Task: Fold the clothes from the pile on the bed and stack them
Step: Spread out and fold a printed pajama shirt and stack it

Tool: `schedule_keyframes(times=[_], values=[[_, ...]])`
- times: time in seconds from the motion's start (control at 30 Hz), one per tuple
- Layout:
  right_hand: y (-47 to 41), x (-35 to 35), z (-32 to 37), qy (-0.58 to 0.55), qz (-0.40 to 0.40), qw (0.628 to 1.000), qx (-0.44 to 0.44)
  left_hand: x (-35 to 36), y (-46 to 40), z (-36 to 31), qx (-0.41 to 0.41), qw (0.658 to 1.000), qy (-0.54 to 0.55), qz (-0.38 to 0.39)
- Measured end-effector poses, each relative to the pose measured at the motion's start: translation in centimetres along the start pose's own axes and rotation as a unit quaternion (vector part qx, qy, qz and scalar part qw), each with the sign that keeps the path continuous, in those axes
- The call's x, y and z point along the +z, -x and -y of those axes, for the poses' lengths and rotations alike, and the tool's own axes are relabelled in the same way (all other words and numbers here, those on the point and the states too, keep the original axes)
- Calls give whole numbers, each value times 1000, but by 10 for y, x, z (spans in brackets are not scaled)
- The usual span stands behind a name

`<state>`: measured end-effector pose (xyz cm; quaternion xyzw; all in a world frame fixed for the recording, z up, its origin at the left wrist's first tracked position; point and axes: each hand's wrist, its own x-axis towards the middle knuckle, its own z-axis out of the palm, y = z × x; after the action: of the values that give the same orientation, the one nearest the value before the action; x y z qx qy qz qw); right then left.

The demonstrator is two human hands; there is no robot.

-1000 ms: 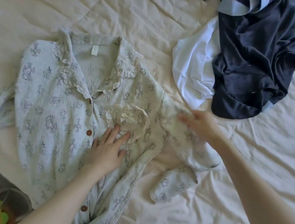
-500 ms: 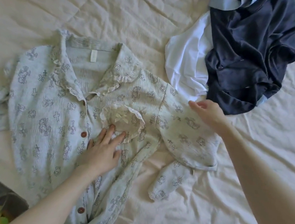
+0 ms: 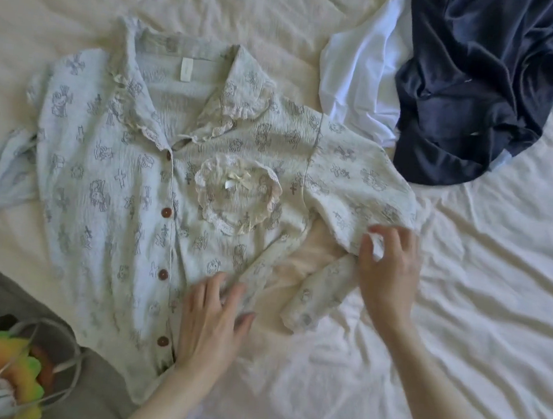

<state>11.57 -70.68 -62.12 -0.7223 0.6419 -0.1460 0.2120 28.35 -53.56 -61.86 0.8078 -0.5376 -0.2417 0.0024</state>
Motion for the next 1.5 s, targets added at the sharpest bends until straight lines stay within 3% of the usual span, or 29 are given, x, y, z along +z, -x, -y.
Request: schedule_keyframes(times=[0.03, 0.1, 0.17, 0.23, 0.3, 0.33, 0.43, 0.53, 0.63, 0.73, 0.8, 0.87, 0.9, 1.0, 1.1, 1.2, 1.33, 1.5], values=[[19, 2, -1, -14, 2, 999, 32, 2, 8, -2, -23, 1000, -6, 17], [50, 7, -3, -82, 47, 977, 192, 5, 22, -8, -65, 997, -22, 43], [73, 18, -8, -148, 142, 911, 357, 8, 32, -13, -76, 996, -32, 38], [83, 26, -12, -221, 208, 855, 422, 8, 38, -17, -74, 997, -20, 21], [80, 25, -13, -281, 179, 820, 464, 4, 42, -24, -66, 998, 4, 5], [74, 21, -16, -293, 146, 821, 468, 2, 44, -28, -57, 998, 19, 0], [55, -4, -31, -245, 44, 867, 431, 3, 52, -51, -18, 996, 86, 9], [47, -34, -50, -173, -28, 901, 397, 21, 57, -76, 9, 982, 169, 83], [58, -50, -53, -78, -54, 944, 316, 36, 60, -84, 29, 956, 220, 193], [89, -42, -37, -48, -10, 971, 235, 35, 65, -70, 5, 957, 242, 162], [114, -25, -23, -76, 133, 956, 251, 32, 71, -47, -21, 960, 254, 120], [138, -6, -12, -99, 287, 911, 278, 27, 79, -18, -42, 965, 245, 88], [149, 4, -6, -110, 327, 892, 292, 24, 83, -1, -46, 971, 226, 70], [170, 23, 4, -133, 331, 870, 341, 19, 95, 41, -11, 991, 113, 67], [185, 27, 4, -137, 340, 851, 375, 24, 108, 59, 27, 984, 23, 173], [198, 17, -5, -160, 286, 864, 382, 31, 113, 54, 43, 977, -13, 211], [212, -1, -14, -90, 169, 945, 266, 40, 113, 40, 82, 969, -15, 232], [219, -14, -26, 17, 119, 982, 144, 44, 123, 33, 117, 953, 4, 278]])
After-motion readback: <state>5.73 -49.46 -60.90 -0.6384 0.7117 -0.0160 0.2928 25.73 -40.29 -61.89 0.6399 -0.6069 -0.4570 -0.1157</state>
